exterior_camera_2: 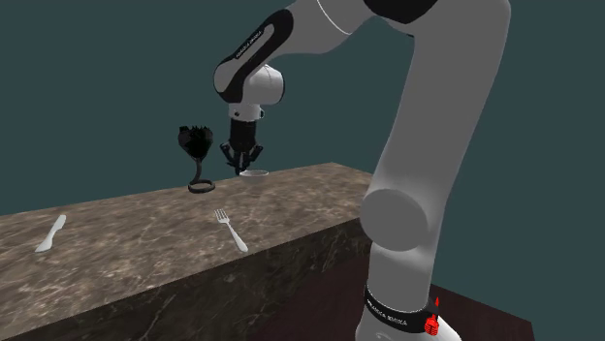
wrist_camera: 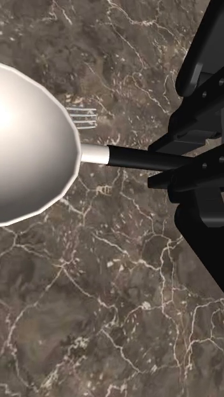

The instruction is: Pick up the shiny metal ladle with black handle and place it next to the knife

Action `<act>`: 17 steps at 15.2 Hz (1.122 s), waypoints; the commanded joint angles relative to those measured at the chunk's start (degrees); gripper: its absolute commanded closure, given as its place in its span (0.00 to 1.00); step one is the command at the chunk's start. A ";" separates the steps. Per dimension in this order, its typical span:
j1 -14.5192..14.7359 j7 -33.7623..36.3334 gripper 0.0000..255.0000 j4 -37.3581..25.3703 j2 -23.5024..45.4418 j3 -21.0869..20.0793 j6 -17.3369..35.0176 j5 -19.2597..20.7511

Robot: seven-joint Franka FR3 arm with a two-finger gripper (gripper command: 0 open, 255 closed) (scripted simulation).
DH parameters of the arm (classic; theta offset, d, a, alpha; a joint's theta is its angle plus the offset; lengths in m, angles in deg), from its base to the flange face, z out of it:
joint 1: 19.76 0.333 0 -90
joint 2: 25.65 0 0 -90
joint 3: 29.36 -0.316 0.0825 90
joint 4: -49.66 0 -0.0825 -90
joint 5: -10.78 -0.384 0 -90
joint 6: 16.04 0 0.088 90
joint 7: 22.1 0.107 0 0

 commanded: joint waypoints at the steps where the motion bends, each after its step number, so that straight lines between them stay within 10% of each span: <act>1: 1.35 3.36 1.00 -0.78 0.83 -1.93 0.21 0.01; 17: 10.89 25.79 1.00 -15.83 13.68 -13.26 -1.36 2.91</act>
